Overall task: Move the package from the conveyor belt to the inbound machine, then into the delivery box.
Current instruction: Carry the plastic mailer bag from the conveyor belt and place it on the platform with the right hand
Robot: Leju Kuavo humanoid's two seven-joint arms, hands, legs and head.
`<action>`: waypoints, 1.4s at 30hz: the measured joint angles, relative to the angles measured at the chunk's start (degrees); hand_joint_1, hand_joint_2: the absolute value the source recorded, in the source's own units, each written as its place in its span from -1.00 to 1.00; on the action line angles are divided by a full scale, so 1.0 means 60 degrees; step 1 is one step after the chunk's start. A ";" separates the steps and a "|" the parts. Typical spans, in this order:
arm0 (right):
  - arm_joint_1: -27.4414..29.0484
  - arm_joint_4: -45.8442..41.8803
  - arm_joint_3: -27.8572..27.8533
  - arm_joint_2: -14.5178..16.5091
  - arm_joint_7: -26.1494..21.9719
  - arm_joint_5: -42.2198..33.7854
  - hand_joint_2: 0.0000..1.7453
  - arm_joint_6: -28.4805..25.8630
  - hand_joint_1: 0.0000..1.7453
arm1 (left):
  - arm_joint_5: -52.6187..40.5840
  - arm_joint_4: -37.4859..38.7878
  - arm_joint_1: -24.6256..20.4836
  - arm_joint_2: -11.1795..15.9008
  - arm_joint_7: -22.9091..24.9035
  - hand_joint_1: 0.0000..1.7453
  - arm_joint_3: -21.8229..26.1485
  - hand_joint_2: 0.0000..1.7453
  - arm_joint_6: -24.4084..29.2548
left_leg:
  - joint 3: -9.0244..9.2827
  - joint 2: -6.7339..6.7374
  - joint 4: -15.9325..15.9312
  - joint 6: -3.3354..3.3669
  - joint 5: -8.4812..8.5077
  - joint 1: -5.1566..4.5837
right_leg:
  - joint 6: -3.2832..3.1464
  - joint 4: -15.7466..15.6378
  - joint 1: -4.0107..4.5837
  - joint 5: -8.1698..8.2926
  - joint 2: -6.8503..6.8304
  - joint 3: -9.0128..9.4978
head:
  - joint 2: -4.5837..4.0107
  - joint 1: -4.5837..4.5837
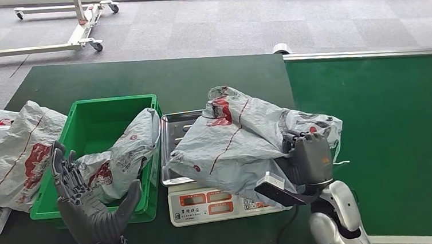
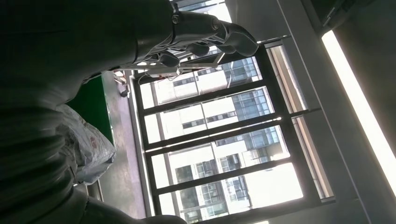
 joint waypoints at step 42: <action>-0.0586 0.0350 0.0899 -0.0108 -0.0196 -0.1803 -1.00 0.0366 -1.00 | 0.0016 0.0135 -0.0018 0.0157 -0.0007 -1.00 -0.0192 1.00 0.0300 | 0.0002 0.0000 0.0000 0.0000 0.0000 0.0000 | 0.0000 0.0000 0.0000 0.0000 0.0000 -0.0001 | 0.0001 0.0000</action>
